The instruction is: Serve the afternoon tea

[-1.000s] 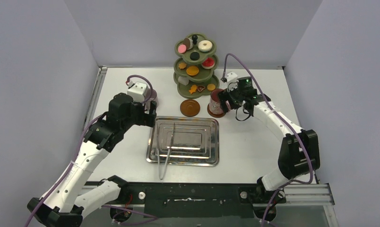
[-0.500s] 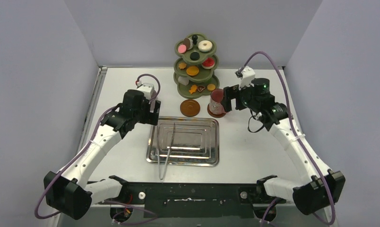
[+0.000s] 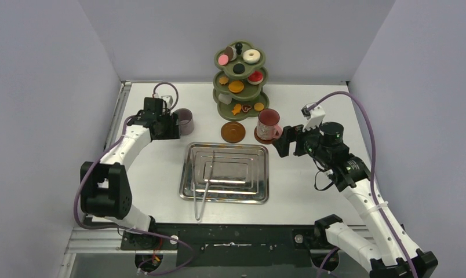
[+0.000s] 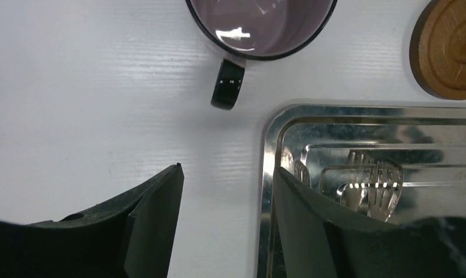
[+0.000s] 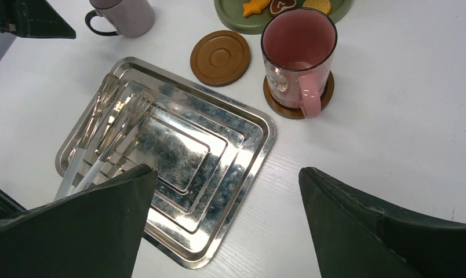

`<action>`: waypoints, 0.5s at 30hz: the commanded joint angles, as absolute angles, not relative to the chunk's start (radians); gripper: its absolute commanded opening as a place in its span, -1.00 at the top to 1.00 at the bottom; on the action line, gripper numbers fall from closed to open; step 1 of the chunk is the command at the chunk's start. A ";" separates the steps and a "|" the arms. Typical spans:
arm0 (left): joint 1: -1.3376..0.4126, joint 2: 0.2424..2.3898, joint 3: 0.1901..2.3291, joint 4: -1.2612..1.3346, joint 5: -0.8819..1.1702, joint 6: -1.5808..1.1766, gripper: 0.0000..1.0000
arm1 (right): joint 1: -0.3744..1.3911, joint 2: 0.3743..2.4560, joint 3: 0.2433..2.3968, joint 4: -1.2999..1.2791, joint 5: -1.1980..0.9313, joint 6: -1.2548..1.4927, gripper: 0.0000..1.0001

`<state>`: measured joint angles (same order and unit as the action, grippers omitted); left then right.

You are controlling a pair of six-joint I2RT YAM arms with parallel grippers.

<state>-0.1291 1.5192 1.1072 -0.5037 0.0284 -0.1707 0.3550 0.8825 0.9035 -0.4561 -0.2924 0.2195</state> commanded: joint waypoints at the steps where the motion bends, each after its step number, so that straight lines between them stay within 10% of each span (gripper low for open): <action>1: -0.122 1.618 1.191 -0.351 0.040 -0.126 -0.08 | 0.363 0.849 0.912 -0.370 -0.255 0.215 -1.00; 15: -0.123 1.833 1.270 -0.217 0.013 -0.033 0.26 | 0.367 0.801 0.899 -0.376 -0.261 0.229 -1.00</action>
